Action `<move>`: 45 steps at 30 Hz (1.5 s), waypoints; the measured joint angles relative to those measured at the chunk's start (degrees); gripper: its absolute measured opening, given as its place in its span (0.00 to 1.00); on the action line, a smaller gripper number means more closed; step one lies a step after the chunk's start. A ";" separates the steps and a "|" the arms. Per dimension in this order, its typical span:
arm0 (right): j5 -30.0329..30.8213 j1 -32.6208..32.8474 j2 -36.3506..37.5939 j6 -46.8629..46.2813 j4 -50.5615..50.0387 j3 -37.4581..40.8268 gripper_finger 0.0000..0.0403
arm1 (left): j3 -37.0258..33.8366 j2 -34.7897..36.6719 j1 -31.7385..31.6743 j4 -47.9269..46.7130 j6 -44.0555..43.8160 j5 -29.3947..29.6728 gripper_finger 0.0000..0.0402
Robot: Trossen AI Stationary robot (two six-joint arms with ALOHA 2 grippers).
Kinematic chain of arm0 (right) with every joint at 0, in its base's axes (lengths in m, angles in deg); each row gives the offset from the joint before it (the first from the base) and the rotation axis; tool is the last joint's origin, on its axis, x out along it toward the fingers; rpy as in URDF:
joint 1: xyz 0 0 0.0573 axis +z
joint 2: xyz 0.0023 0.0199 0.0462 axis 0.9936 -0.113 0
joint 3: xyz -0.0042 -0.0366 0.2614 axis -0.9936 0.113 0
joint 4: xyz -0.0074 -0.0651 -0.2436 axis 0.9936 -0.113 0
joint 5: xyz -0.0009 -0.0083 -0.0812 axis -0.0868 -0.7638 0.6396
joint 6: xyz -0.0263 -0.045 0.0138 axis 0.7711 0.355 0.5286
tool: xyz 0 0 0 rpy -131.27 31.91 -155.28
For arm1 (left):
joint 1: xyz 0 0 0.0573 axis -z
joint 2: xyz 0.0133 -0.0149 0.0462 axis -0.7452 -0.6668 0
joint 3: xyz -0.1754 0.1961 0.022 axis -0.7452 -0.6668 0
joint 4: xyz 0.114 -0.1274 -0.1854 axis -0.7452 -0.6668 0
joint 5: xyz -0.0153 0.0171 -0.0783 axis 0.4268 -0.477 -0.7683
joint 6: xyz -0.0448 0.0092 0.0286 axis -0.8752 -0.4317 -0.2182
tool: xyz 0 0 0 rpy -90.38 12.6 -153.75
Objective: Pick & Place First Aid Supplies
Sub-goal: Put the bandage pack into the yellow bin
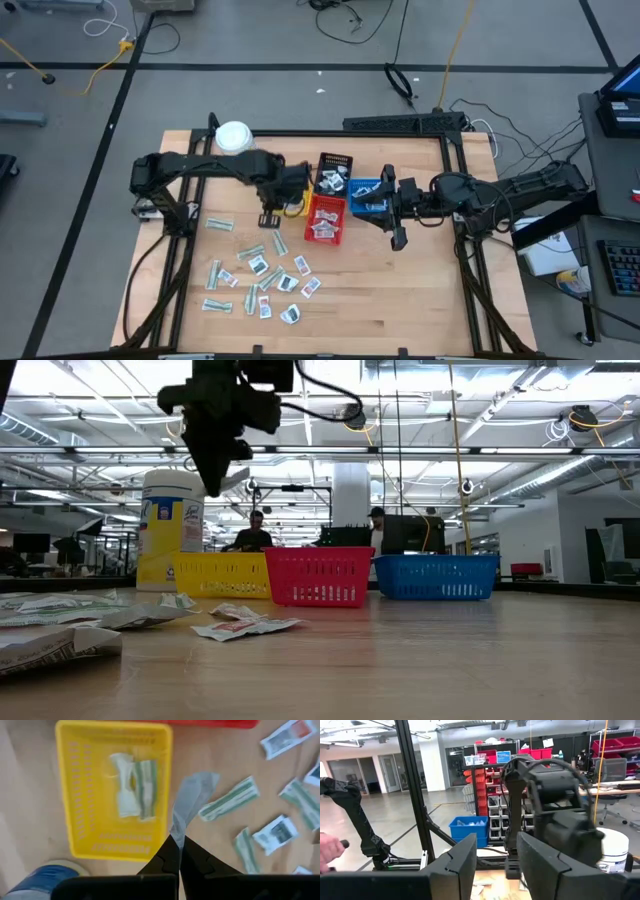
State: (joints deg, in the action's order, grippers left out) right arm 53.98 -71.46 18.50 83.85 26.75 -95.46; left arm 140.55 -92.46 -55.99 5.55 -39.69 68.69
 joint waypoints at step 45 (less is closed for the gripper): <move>0.25 -0.11 -0.15 -0.67 -7.15 -0.01 0.33 | -4.72 -13.92 -10.61 13.35 10.27 3.37 0.23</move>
State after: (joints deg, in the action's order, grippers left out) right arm 54.23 -71.57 18.35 83.18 19.61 -95.47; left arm 135.83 -106.38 -66.59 18.90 -29.42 72.07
